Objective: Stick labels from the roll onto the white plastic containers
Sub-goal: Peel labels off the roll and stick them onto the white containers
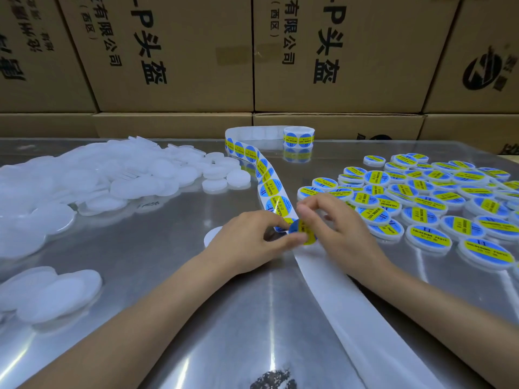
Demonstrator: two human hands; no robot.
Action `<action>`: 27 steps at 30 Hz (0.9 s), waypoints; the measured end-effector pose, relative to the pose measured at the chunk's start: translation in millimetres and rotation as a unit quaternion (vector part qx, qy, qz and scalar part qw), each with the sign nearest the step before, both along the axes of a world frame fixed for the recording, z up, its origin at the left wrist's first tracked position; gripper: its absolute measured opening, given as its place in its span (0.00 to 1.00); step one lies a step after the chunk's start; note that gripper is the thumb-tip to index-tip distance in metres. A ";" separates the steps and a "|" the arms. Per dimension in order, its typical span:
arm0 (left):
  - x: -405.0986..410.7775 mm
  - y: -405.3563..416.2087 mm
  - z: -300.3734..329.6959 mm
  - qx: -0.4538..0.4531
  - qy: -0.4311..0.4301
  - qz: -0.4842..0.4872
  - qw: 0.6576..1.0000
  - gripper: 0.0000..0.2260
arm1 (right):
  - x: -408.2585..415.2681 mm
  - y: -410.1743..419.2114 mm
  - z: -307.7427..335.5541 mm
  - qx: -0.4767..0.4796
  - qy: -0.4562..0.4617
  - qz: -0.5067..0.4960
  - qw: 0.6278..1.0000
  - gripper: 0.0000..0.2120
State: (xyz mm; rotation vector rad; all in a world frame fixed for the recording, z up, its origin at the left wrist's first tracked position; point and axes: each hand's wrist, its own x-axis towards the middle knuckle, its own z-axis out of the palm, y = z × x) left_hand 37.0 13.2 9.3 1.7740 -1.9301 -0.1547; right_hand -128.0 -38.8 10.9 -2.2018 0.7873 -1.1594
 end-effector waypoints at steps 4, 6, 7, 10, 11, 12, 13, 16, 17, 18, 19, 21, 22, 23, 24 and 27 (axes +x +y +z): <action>3.8 -0.4 -0.3 0.025 0.044 -0.049 0.998 0.41 | 1.0 10.1 11.6 0.111 -0.158 0.028 0.981 0.13; 5.2 -1.5 -1.8 0.030 0.063 -0.043 0.997 0.41 | 0.0 14.1 17.4 0.121 -0.212 0.046 0.969 0.17; 5.1 -2.6 -2.4 0.034 0.067 -0.038 0.996 0.41 | -0.2 15.5 20.0 0.128 -0.227 0.056 0.964 0.19; 5.0 -3.0 -4.2 0.029 0.082 -0.042 0.995 0.38 | 2.1 16.6 20.9 0.211 -0.231 0.100 0.945 0.14; 5.0 -2.5 -3.8 0.012 0.114 -0.050 0.992 0.36 | 3.1 16.7 19.0 0.236 -0.219 0.108 0.941 0.11; 3.9 -2.1 -2.7 -0.015 0.166 -0.055 0.984 0.33 | 3.5 16.6 16.4 0.251 -0.203 0.109 0.940 0.08; 2.5 -1.9 -1.1 -0.047 0.229 -0.050 0.971 0.30 | 3.9 16.6 13.6 0.261 -0.190 0.111 0.940 0.06; 0.5 -4.6 3.2 -0.118 0.404 0.029 0.907 0.27 | 4.6 16.4 5.1 0.301 -0.173 0.118 0.930 0.05; 1.0 -5.5 4.4 -0.145 0.422 0.058 0.893 0.24 | 4.5 15.8 2.8 0.319 -0.175 0.118 0.924 0.04; 2.5 -4.9 6.3 -0.170 0.406 0.085 0.894 0.20 | 4.4 15.4 1.6 0.337 -0.180 0.118 0.917 0.03; 5.0 -4.7 7.8 -0.186 0.370 0.112 0.903 0.17 | 4.2 14.8 0.8 0.353 -0.188 0.119 0.909 0.04; 12.1 -5.5 7.6 -0.183 0.307 0.148 0.922 0.14 | 3.3 12.1 0.7 0.379 -0.212 0.126 0.892 0.09; 14.0 -6.2 6.8 -0.164 0.300 0.159 0.926 0.16 | 2.8 10.9 1.5 0.390 -0.222 0.128 0.884 0.14; 14.8 -7.9 5.2 -0.141 0.305 0.166 0.927 0.18 | 2.6 9.8 2.2 0.398 -0.229 0.128 0.879 0.16; 13.5 -8.7 3.7 -0.118 0.315 0.167 0.927 0.20 | 2.7 9.2 2.7 0.402 -0.233 0.126 0.876 0.15; 2.0 -9.7 6.2 -0.110 0.396 0.138 0.901 0.18 | 4.0 8.6 2.6 0.410 -0.234 0.117 0.873 0.08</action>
